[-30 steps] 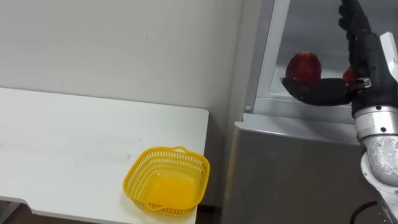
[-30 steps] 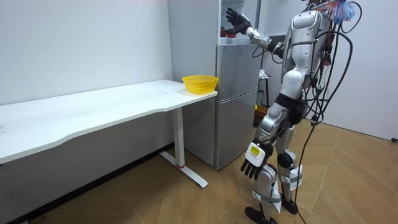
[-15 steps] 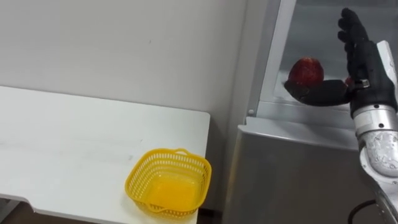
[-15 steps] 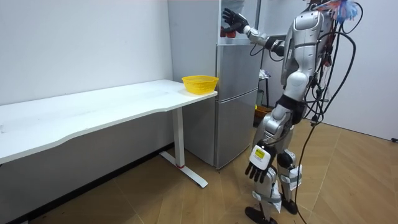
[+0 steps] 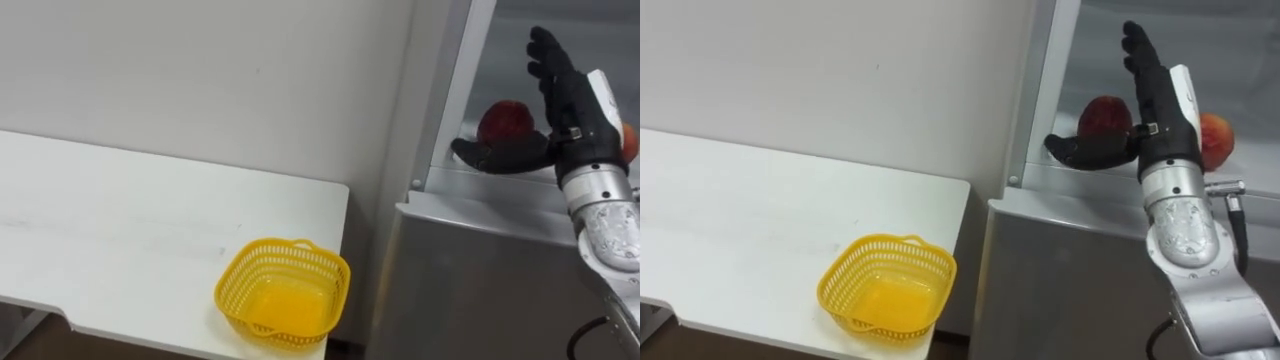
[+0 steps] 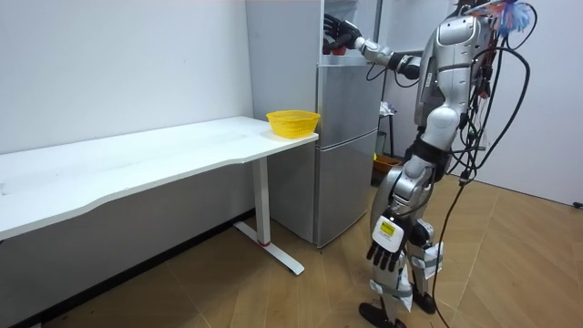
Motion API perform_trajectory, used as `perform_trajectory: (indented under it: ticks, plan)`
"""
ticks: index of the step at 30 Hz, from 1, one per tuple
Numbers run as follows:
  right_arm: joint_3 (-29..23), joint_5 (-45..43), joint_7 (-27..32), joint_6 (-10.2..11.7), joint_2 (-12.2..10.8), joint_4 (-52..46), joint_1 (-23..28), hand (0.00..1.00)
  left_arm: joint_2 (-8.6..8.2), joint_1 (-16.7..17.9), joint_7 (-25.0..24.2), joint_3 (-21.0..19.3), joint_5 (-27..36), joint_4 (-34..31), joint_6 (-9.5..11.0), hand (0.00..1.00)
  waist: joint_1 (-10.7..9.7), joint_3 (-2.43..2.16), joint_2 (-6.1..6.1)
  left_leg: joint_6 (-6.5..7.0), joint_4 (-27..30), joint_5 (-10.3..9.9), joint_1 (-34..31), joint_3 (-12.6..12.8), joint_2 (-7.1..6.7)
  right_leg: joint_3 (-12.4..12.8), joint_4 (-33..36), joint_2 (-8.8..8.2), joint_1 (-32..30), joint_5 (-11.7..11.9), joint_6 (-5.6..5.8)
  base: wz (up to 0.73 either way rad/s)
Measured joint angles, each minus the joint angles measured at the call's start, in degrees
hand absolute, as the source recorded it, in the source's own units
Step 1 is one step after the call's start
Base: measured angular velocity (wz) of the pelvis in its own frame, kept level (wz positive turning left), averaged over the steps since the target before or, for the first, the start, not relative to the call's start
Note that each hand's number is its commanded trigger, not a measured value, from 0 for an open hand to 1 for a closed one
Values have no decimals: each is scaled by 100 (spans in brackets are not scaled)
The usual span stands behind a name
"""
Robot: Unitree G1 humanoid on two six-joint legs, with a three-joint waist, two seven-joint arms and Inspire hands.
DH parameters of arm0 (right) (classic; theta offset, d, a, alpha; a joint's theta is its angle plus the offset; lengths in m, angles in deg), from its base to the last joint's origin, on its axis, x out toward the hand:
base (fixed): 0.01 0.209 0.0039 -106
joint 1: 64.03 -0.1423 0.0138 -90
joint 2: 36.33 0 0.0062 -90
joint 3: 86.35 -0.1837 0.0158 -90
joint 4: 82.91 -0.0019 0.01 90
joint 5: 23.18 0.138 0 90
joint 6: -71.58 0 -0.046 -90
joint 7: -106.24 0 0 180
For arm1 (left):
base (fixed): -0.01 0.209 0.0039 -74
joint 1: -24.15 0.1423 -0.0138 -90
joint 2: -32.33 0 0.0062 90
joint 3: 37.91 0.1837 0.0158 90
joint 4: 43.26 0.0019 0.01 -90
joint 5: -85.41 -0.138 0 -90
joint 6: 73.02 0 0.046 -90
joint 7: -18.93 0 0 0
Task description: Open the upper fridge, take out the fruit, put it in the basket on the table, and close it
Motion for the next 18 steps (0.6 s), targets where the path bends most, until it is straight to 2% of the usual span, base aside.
perform_trajectory:
  ticks: [8, 18]
  plan:
    - [1, 192, -253, -96, 177, 337, -228, 0, 2, 66, -192, -211, 19, -42, -29, 0, 4, 5, -40, 0, -4, -1, -18, -80, -8, -61, 0, 2, 12, 0, 0, 2]
    - [-2, 539, -344, -102, 235, 750, -331, 0, -10, 222, -288, -349, 13, -216, -118, 0, -1, -31, -74, -3, 37, 0, -108, -115, -16, -98, -1, 10, 0, 2, -2, 2]
